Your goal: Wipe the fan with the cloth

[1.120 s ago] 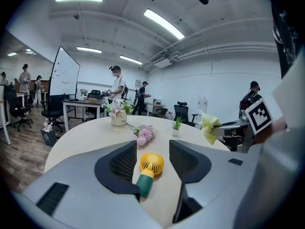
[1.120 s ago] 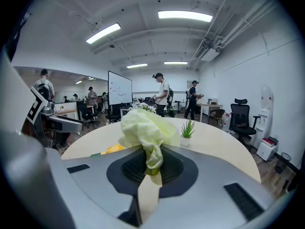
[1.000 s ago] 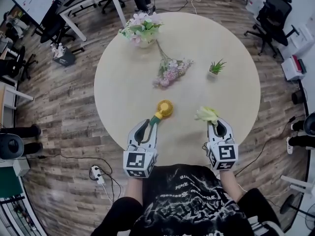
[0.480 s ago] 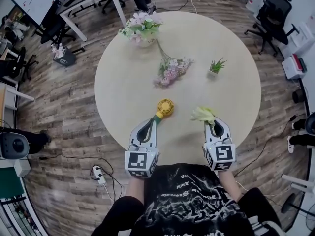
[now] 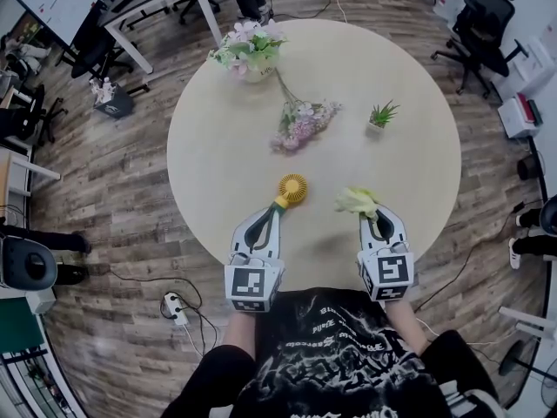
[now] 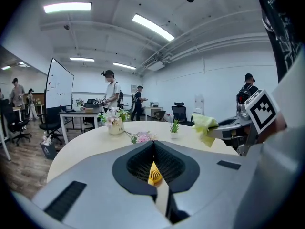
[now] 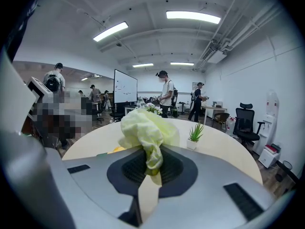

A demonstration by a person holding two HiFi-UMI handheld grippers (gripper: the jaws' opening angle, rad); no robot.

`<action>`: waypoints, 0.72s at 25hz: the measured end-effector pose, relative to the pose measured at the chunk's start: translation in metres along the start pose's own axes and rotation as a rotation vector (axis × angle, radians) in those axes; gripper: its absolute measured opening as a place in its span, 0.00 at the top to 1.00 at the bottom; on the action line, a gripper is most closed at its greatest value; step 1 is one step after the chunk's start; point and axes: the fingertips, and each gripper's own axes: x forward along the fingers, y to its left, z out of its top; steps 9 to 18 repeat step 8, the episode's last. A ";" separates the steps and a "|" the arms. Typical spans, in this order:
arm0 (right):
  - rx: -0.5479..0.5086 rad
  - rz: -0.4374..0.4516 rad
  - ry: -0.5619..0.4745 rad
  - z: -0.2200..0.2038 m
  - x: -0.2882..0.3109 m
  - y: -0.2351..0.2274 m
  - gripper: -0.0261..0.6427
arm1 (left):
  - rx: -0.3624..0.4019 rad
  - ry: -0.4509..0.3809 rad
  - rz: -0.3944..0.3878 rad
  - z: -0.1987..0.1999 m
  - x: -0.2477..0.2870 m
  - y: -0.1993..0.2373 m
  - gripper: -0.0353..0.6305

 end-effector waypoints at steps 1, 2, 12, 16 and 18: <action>-0.001 -0.001 0.000 0.000 0.000 -0.001 0.91 | -0.001 -0.002 -0.001 0.001 0.000 0.000 0.92; -0.002 -0.002 0.000 0.000 0.000 -0.002 0.91 | -0.003 -0.004 -0.002 0.001 0.001 0.000 0.92; -0.014 -0.007 0.000 0.002 0.001 -0.007 0.91 | -0.010 0.007 -0.010 -0.002 0.004 -0.004 0.92; -0.014 -0.007 0.000 0.002 0.001 -0.007 0.91 | -0.010 0.007 -0.010 -0.002 0.004 -0.004 0.92; -0.014 -0.007 0.000 0.002 0.001 -0.007 0.91 | -0.010 0.007 -0.010 -0.002 0.004 -0.004 0.92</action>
